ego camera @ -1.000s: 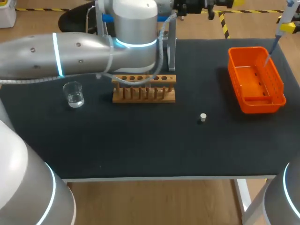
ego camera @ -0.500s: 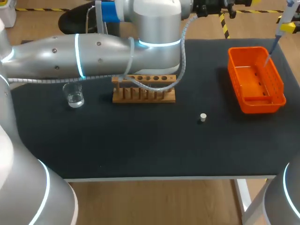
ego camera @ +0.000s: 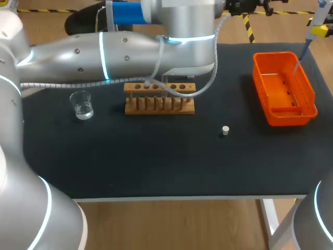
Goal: Invert the test tube, pick up the pipette, mount the tip to pipette, aspirate from beaker and dispense into the tube, eject the tip, return the pipette, and cap with the stopper.
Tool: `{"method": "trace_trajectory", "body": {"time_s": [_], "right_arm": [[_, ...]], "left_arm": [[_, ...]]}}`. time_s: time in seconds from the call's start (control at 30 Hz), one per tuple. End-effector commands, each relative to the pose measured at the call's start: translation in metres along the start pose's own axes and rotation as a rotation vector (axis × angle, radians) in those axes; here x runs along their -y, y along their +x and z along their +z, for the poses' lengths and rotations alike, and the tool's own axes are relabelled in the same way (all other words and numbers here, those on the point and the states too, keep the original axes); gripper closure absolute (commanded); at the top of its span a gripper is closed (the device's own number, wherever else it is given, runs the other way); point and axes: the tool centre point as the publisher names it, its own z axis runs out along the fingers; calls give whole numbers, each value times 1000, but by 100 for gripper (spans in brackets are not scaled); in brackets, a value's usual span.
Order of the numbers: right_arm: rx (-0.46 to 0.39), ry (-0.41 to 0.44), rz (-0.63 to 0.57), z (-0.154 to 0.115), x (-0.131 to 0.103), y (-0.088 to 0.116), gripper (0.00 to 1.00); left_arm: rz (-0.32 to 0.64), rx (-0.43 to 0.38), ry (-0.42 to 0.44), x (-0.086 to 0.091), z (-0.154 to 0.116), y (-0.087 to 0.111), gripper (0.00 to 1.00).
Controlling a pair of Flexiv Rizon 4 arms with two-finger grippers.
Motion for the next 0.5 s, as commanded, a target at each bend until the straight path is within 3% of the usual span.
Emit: {"method": "trace_trajectory", "body": {"time_s": [0.03, 0.5], "right_arm": [[2, 3, 0, 0, -1, 1, 100], [2, 3, 0, 0, -1, 1, 100]], "left_arm": [[-3, -11, -2, 0, 17, -4, 100], [23, -38, 13, 8, 40, 0, 100]]}}
